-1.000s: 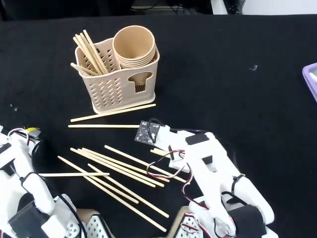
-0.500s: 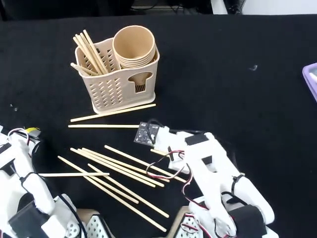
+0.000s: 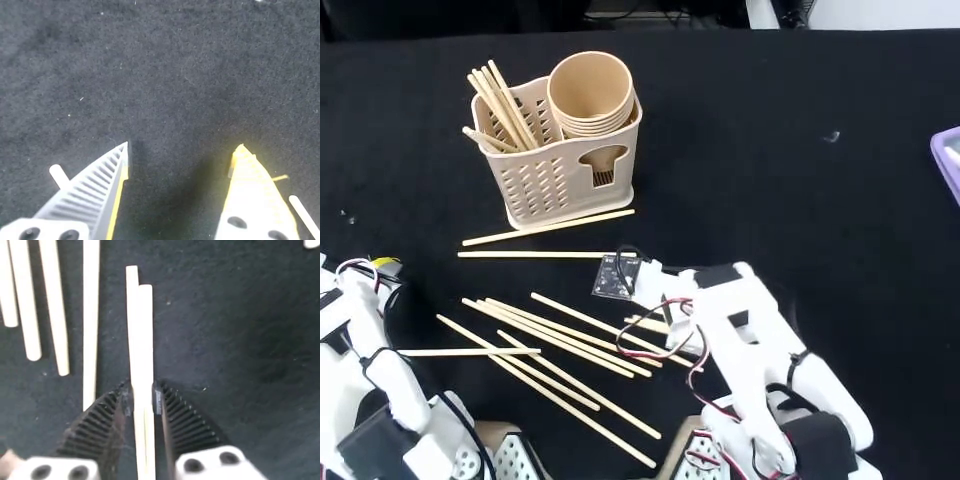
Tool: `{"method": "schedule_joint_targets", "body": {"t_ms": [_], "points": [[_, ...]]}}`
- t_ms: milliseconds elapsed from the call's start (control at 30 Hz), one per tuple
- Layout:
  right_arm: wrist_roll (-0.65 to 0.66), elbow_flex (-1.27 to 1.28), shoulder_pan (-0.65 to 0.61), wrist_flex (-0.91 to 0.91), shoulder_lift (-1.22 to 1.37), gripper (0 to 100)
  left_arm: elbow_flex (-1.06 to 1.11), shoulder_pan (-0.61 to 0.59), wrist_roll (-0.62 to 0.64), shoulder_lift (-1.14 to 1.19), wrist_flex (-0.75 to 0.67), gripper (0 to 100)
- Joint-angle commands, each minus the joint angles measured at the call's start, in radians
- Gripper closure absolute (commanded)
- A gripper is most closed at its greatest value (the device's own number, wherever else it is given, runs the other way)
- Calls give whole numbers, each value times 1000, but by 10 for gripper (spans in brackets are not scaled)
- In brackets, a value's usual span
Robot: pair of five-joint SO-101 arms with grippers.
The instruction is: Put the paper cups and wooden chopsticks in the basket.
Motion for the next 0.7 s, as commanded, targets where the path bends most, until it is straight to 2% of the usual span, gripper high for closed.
{"method": "schedule_joint_targets", "body": {"t_ms": [0, 167, 300, 400, 533, 667], "points": [[-11, -139, 31, 124, -21, 988, -7, 10, -8, -34, -14, 679], [-137, -415, 112, 259, -21, 988, -7, 10, -8, -34, -14, 679], [-199, -516, 112, 311, -19, 988, -7, 10, -8, -34, -14, 679], [-302, -587, 34, 364, -21, 988, -7, 10, -8, -34, -14, 679], [-482, -739, -181, 479, -68, 988, -7, 10, -8, -34, -14, 679], [-574, -977, -315, 460, -179, 988, -7, 10, -8, -34, -14, 679]]}}
